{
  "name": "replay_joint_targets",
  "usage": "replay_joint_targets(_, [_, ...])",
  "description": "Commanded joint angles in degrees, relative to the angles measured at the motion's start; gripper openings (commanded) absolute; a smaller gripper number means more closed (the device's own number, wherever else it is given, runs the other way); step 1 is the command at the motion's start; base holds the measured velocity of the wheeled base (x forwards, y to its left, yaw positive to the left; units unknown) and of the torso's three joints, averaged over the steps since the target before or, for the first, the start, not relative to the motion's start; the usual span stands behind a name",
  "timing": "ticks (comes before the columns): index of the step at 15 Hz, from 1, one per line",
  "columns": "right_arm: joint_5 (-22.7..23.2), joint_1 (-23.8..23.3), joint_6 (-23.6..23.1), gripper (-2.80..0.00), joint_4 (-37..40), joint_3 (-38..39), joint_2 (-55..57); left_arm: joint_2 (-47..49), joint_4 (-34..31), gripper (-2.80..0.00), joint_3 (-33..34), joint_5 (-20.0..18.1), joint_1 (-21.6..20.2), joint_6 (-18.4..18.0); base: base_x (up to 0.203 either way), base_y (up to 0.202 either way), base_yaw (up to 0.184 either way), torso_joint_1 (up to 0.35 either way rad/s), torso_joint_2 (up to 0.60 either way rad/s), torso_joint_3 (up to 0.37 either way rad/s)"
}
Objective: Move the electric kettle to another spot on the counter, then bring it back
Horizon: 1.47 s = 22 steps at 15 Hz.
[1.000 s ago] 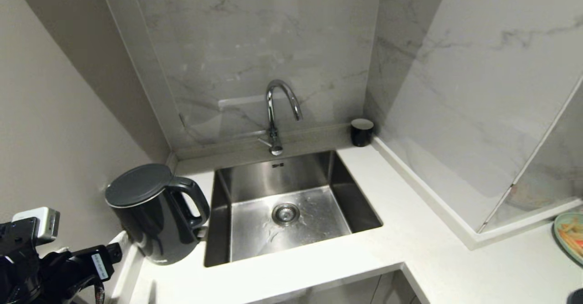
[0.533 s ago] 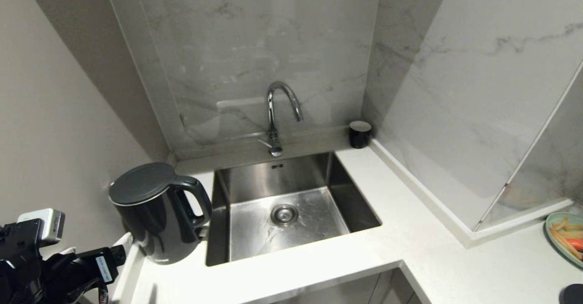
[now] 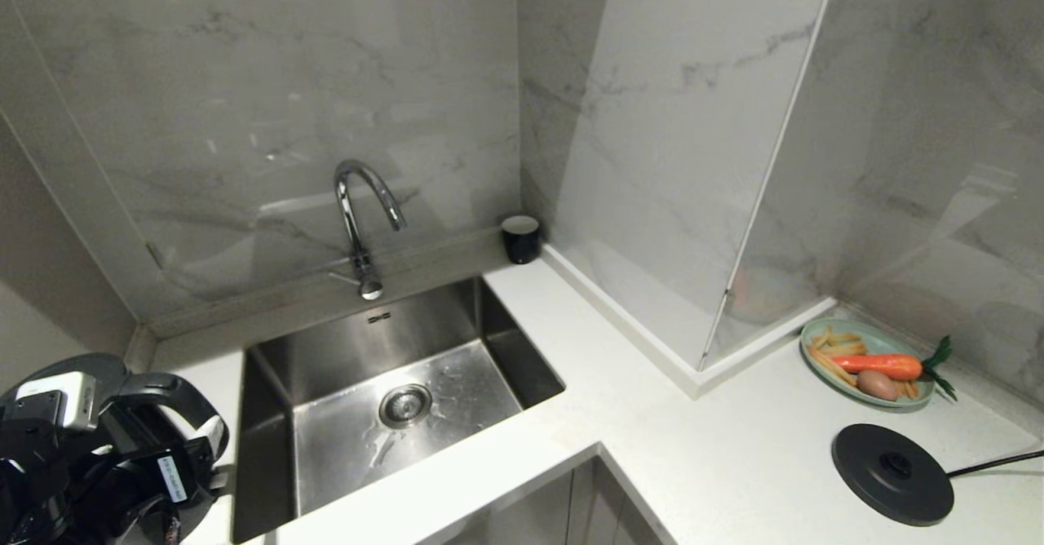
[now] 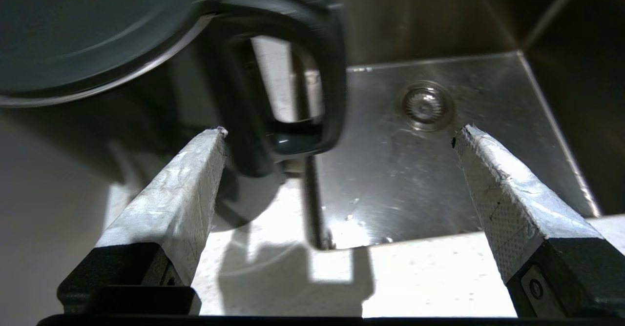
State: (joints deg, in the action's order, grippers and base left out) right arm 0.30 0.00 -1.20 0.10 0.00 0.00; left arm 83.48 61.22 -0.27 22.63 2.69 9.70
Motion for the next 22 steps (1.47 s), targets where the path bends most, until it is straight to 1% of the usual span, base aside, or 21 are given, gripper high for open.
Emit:
replay_joint_targets(1, [0.05,0.0,-0.03,-2.8,-0.01,0.0,-0.09,-0.24,0.48,0.0,0.0,-0.13,0.02,0.05,0.003,0.007,-0.06,0.003,0.0,-0.002])
replay_joint_targets(14, [0.05,0.0,-0.03,-2.8,-0.01,0.0,-0.09,-1.04,0.44,0.0,0.27,-0.21,0.03,-0.21,-0.005,0.0,0.0,0.001,0.0,0.0])
replay_joint_targets(22, [0.05,0.0,-0.03,-2.8,-0.01,0.0,-0.09,-0.95,0.48,0.0,0.0,-0.13,1.17,-0.22,-0.19,0.0,-0.002,0.001,0.0,0.004])
